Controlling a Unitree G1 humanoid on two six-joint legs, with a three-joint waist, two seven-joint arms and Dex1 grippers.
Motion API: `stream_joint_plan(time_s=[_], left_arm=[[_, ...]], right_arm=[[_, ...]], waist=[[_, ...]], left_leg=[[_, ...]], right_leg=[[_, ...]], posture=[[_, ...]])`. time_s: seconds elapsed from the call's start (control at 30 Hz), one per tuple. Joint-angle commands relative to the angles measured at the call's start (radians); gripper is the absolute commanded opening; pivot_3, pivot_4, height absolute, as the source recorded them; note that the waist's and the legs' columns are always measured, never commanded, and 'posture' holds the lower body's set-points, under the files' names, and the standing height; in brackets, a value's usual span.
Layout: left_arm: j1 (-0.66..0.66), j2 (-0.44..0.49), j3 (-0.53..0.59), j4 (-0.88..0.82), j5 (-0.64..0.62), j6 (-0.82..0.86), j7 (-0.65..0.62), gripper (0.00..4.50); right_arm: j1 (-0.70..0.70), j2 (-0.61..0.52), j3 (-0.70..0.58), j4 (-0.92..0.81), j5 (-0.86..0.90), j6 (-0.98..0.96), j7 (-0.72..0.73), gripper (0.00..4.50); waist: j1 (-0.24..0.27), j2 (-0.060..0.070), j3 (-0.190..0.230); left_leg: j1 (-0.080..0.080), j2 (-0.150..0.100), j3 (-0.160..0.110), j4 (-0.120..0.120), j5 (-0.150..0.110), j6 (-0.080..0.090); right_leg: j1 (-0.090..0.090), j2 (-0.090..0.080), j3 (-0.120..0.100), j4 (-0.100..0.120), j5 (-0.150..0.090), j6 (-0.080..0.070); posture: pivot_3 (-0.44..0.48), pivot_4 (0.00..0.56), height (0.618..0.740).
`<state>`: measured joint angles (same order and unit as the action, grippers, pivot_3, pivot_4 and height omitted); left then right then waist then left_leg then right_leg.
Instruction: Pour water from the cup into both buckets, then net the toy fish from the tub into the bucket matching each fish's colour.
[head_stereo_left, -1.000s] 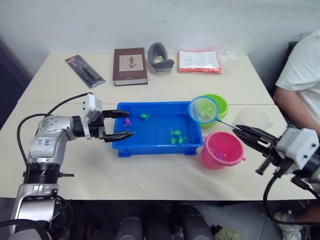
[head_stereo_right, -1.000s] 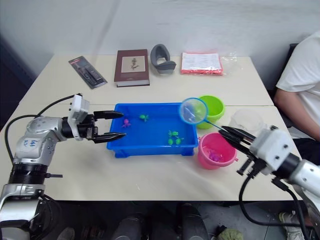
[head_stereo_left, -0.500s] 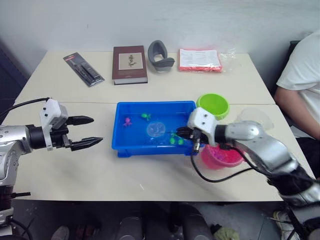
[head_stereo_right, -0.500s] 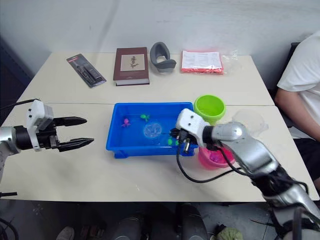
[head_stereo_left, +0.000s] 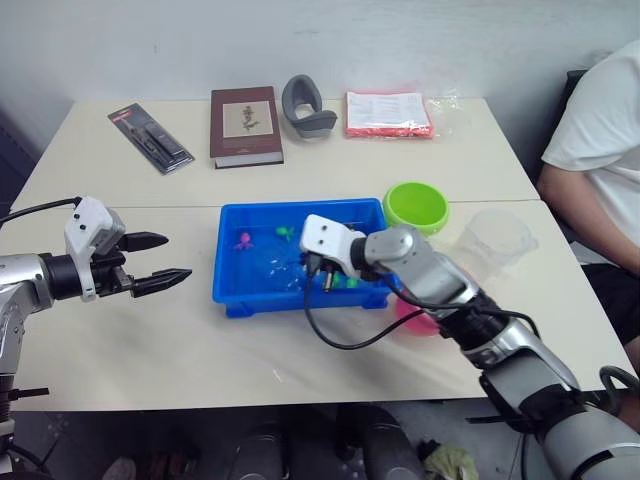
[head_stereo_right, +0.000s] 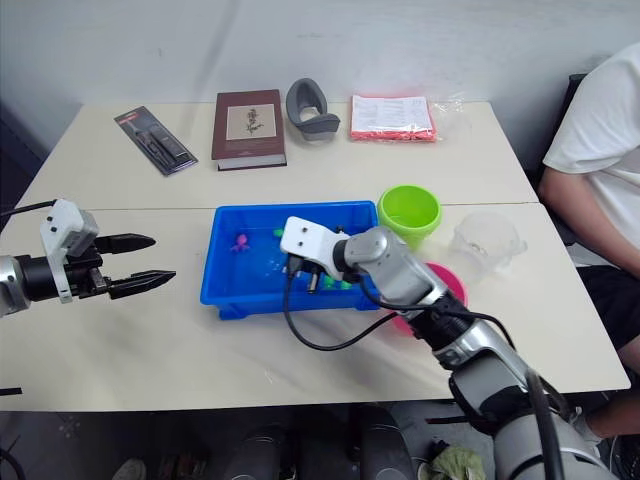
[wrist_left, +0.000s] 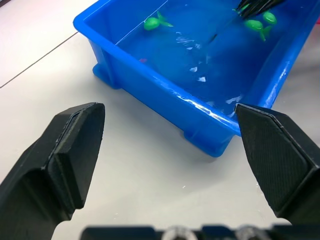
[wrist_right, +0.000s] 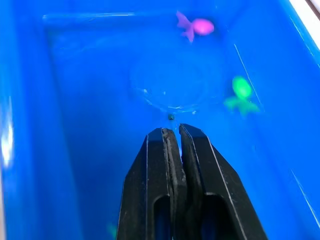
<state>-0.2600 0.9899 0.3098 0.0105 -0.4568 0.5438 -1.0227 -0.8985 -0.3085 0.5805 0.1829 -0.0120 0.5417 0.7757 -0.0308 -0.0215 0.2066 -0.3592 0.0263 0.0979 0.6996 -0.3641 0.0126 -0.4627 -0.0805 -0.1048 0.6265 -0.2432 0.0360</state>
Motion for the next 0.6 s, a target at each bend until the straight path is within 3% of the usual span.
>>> stream_joint_plan(time_s=[0.03, 0.43, 0.6], left_arm=[[-0.010, -0.002, 0.011, -0.016, 0.000, 0.002, 0.019, 4.46], [-0.027, -0.010, -0.017, -0.026, -0.009, -0.018, 0.006, 4.46], [-0.034, -0.010, -0.029, -0.015, -0.003, -0.050, -0.015, 4.46]], right_arm=[[-0.036, 0.043, -0.035, 0.057, -0.031, -0.025, -0.028, 0.00], [-0.020, 0.151, -0.118, 0.175, -0.078, -0.258, -0.149, 0.00], [0.065, 0.106, -0.149, 0.027, -0.051, -0.291, -0.094, 0.00]], waist=[[0.000, 0.000, 0.000], [-0.004, 0.000, 0.000], [-0.004, 0.000, 0.000]], left_leg=[[0.000, 0.000, 0.000, 0.000, 0.000, 0.000], [0.000, 0.000, 0.000, 0.000, 0.000, -0.001], [0.000, 0.000, 0.000, 0.000, 0.000, -0.001]], right_leg=[[0.000, 0.000, 0.000, 0.000, 0.000, 0.000], [-0.001, 0.000, 0.000, 0.000, 0.000, 0.000], [0.000, 0.000, 0.000, 0.000, 0.000, 0.000]], posture=[[0.000, 0.150, 0.740], [0.000, 0.150, 0.740], [0.000, 0.150, 0.740]])
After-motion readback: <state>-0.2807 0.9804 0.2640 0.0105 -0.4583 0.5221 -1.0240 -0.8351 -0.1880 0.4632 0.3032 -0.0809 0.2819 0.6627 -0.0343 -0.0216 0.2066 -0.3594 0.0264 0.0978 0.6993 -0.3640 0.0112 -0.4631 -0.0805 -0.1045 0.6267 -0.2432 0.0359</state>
